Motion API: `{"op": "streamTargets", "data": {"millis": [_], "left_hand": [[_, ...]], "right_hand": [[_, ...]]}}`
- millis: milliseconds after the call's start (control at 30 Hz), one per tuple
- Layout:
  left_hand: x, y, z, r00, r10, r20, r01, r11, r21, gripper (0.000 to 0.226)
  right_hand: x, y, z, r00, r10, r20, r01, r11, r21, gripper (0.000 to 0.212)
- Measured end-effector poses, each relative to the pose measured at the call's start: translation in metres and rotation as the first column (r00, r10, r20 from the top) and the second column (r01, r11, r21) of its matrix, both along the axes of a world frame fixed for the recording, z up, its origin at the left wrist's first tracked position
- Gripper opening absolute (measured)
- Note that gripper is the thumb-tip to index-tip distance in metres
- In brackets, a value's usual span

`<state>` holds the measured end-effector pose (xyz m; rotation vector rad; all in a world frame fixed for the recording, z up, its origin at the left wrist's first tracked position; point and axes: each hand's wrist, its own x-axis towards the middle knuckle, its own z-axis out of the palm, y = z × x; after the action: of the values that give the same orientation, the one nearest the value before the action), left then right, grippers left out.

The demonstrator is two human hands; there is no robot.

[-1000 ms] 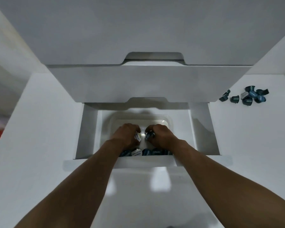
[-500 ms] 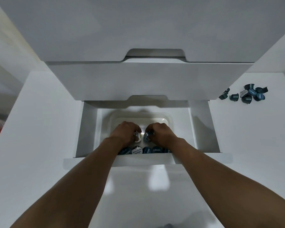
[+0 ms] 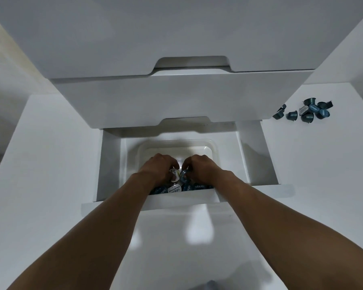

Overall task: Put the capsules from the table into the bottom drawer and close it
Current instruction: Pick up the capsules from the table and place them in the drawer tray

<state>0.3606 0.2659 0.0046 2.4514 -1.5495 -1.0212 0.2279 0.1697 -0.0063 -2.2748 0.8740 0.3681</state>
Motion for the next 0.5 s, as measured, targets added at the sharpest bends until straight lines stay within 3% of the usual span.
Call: {"op": "streamTargets", "data": {"millis": [167,333,500], "left_hand": [[0.001,-0.001,0.006,1.000,0.004,0.025,-0.003,1.000,-0.016,0.046],[-0.008,-0.007,0.031,0.990,0.019,0.141,-0.002,0.993,-0.116,0.041],[-0.040,-0.027,0.075,0.991,-0.037,0.129,0.064,0.974,-0.218,0.040]], "right_hand": [[-0.005,-0.003,0.010,0.996,-0.092,-0.007,0.092,0.996,-0.019,0.035],[-0.024,-0.007,0.034,0.981,-0.179,0.070,0.188,0.970,-0.155,0.028],[-0.059,-0.019,0.076,0.972,-0.200,0.126,0.227,0.936,-0.269,0.028]]}}
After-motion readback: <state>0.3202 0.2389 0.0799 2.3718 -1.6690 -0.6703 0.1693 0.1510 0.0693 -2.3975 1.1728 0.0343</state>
